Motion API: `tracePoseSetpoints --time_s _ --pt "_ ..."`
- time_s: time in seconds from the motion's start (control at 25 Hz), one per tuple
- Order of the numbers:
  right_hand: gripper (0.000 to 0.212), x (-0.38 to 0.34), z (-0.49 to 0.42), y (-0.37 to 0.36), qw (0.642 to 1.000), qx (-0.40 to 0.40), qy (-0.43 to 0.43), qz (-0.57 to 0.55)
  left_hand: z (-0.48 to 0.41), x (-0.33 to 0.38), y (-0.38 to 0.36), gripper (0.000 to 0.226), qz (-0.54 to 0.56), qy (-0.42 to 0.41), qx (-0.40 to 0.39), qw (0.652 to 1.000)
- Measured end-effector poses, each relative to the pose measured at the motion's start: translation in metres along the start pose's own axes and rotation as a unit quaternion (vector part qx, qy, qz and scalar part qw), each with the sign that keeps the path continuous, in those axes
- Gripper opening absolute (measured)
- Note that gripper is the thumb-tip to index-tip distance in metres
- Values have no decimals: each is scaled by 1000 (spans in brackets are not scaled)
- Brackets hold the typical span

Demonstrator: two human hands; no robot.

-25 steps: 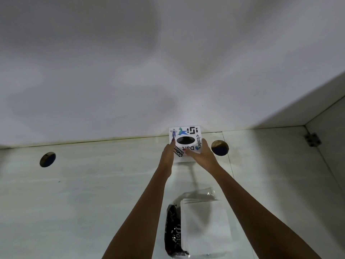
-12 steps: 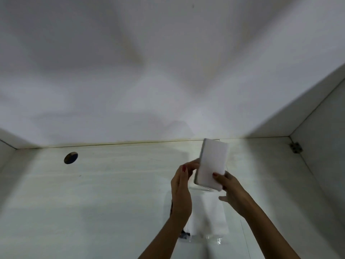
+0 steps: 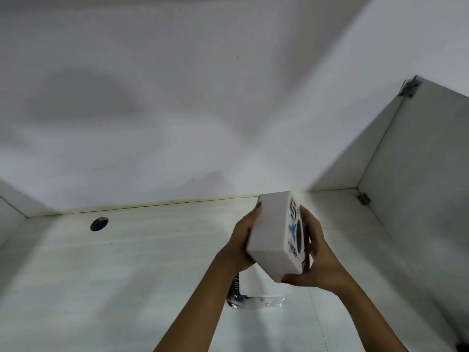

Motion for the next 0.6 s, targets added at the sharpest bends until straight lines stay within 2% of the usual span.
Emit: tracePoseSetpoints --time_s 0.28,0.48,0.6 --pt "132 -10 12 -2 999 -24 22 25 18 -6 7 70 -9 76 -1 997" --pt "140 -22 3 -3 993 -87 39 72 15 11 6 48 -117 53 1 992" --pt "135 -40 -3 -2 992 -58 72 80 13 20 4 45 -124 34 -12 992"
Point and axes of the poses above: each hand's wrist, its own z-axis away from the middle knuckle, its own y-axis out of the back of the hand, x = y × z, the point moved 9 cm from there along -z, towards the middle knuckle, and after that the axes turned 12 degrees about -y, right-handed, at the moved point
